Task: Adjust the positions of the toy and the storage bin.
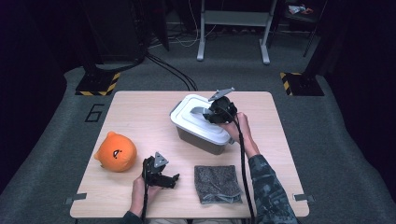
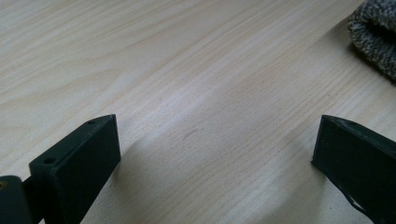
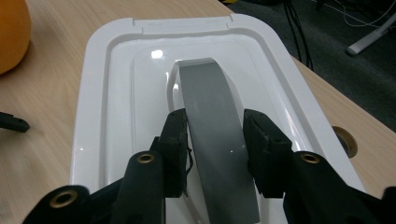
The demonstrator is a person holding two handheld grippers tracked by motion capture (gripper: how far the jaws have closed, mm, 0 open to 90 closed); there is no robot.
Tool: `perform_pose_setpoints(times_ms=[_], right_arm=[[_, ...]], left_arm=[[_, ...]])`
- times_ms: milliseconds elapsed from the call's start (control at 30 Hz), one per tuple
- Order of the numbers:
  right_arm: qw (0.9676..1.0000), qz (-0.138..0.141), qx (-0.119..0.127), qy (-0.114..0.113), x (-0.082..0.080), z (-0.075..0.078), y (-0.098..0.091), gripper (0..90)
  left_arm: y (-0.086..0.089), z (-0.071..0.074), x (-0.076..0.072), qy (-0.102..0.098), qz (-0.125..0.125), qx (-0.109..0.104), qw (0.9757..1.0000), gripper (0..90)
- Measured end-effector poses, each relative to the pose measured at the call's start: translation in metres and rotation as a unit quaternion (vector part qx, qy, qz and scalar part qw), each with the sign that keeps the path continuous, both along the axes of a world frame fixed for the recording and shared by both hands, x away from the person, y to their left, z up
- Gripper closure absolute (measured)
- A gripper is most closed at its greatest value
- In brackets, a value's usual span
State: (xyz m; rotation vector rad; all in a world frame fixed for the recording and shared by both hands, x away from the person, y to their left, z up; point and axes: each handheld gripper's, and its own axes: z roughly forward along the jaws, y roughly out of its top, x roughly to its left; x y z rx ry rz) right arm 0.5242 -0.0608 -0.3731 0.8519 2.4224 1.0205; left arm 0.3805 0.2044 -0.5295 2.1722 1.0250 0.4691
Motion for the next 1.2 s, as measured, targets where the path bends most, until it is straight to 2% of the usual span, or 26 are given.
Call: perform_pose_setpoints(times_ms=[33, 133, 167, 400, 433, 500, 533, 567, 600, 633, 667, 700, 867, 1067, 1200], right_arm=[[1.0, 0.003, -0.005, -0.004, 0.0, 0.0, 0.0, 61.8], [0.9997, -0.016, -0.013, -0.012, -0.002, 0.0, 0.004, 62.3], [0.9996, -0.026, -0.01, -0.008, -0.003, 0.0, 0.005, 62.4], [0.9989, -0.042, -0.022, -0.005, -0.005, 0.003, 0.011, 61.2], [0.9996, -0.02, -0.021, -0.007, -0.001, 0.003, 0.01, 54.8], [0.9997, -0.019, -0.017, 0.0, 0.0, 0.003, 0.009, 54.3], [0.9999, 0.002, -0.011, 0.009, 0.006, 0.001, 0.01, 54.8], [0.9999, 0.002, -0.011, 0.009, 0.006, 0.001, 0.01, 54.8], [0.9997, 0.014, -0.018, 0.008, 0.009, 0.001, 0.01, 58.1], [0.9997, 0.016, -0.013, 0.016, 0.012, -0.002, 0.01, 64.2], [0.9997, 0.016, -0.013, 0.016, 0.012, -0.002, 0.01, 64.2], [0.9996, 0.02, -0.002, 0.017, 0.014, -0.004, 0.008, 64.9], [0.9996, 0.019, 0.005, 0.02, 0.012, -0.005, 0.008, 65.8], [0.9997, 0.005, 0.011, 0.019, 0.009, -0.005, 0.011, 66.2], [0.9992, -0.026, 0.016, 0.025, 0.004, -0.005, 0.017, 66.3]], left_arm=[[0.0, 0.0, 0.0, 0.0, 0.001, 0.0, 1.0, 0.5], [0.0, 0.0, 0.0, -0.001, 0.0, 0.0, 1.0, 0.5], [0.0, 0.0, 0.0, 0.0, -0.001, 0.0, 1.0, 0.5], [0.0, 0.0, 0.0, 0.0, 0.0, 0.001, 1.0, 0.5], [0.0, 0.0, 0.0, 0.0, 0.0, 0.001, 1.0, 0.5], [0.0, 0.0, 0.0, 0.0, 0.0, 0.001, 1.0, 0.5], [0.0, 0.0, 0.0, 0.0, 0.0, 0.001, 1.0, 0.5], [0.0, 0.0, 0.0, -0.001, 0.0, 0.001, 1.0, 0.5], [0.0, 0.0, 0.0, -0.001, 0.0, 0.001, 1.0, 0.5], [0.0, 0.0, 0.0, -0.002, 0.0, 0.002, 1.0, 0.5], [0.0, 0.0, 0.0, -0.002, 0.0, 0.002, 1.0, 0.6], [0.0, 0.0, 0.0, -0.002, 0.0, 0.002, 1.0, 0.6], [0.0, 0.0, 0.0, -0.002, -0.001, 0.002, 1.0, 0.6], [-0.001, 0.0, -0.001, -0.003, 0.002, 0.001, 1.0, 0.6], [-0.001, -0.001, 0.0, -0.007, 0.003, 0.001, 1.0, 0.6]])
